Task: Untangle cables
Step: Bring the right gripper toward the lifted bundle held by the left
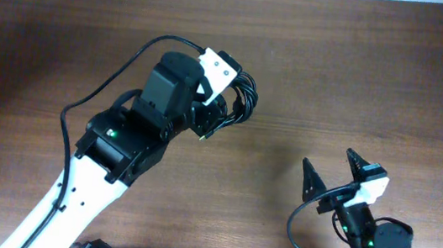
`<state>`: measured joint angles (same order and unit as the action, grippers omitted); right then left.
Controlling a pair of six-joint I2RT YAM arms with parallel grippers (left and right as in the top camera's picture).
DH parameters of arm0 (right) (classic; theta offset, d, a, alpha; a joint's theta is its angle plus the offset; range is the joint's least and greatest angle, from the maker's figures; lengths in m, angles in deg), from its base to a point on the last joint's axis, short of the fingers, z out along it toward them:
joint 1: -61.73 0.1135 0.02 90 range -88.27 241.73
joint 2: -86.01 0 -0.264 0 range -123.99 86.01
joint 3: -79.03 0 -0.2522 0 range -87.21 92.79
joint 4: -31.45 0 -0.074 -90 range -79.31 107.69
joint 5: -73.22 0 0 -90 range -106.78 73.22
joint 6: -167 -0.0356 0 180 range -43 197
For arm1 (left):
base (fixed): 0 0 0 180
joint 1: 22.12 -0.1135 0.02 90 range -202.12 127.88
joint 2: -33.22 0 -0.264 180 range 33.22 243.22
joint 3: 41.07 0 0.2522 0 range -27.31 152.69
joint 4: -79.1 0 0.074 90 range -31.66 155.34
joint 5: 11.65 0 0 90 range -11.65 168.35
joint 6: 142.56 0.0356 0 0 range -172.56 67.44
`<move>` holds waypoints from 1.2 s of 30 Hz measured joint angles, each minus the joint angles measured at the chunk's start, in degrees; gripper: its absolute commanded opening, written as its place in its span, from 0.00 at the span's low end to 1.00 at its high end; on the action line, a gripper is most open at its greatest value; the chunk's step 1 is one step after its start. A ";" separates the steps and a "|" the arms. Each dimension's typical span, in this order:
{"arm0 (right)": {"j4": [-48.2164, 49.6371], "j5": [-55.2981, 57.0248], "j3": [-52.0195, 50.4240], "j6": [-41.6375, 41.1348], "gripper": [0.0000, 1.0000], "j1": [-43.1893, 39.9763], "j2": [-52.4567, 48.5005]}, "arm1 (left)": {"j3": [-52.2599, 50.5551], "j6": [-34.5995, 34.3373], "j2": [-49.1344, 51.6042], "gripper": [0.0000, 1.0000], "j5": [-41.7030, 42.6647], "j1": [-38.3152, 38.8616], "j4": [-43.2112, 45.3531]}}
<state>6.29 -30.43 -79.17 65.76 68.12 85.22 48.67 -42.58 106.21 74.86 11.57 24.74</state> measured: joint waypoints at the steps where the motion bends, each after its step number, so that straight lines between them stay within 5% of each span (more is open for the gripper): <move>1: -3.63 -0.07 2.38 -0.79 0.99 0.00 -0.02 | 0.00 0.00 -0.04 0.00 0.00 0.00 0.35; 7: -20.55 -0.50 16.44 -2.32 0.99 0.00 -3.02 | 0.00 -0.66 -0.04 0.00 0.66 0.00 2.86; 18: -38.69 -2.62 42.60 -2.32 0.99 0.00 -28.15 | 0.00 -0.50 -0.04 0.00 12.63 0.00 8.28; 25: -39.17 -10.25 51.17 -2.34 0.99 0.00 -42.21 | 0.00 2.27 -0.04 0.00 22.18 0.00 10.97; 36: -33.73 -11.76 51.65 -2.27 0.99 0.00 -44.89 | 0.00 4.68 -0.04 0.00 32.63 -0.11 11.28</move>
<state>-27.43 -42.19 -27.53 63.48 68.12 40.32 48.67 -37.90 106.17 107.49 11.46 36.02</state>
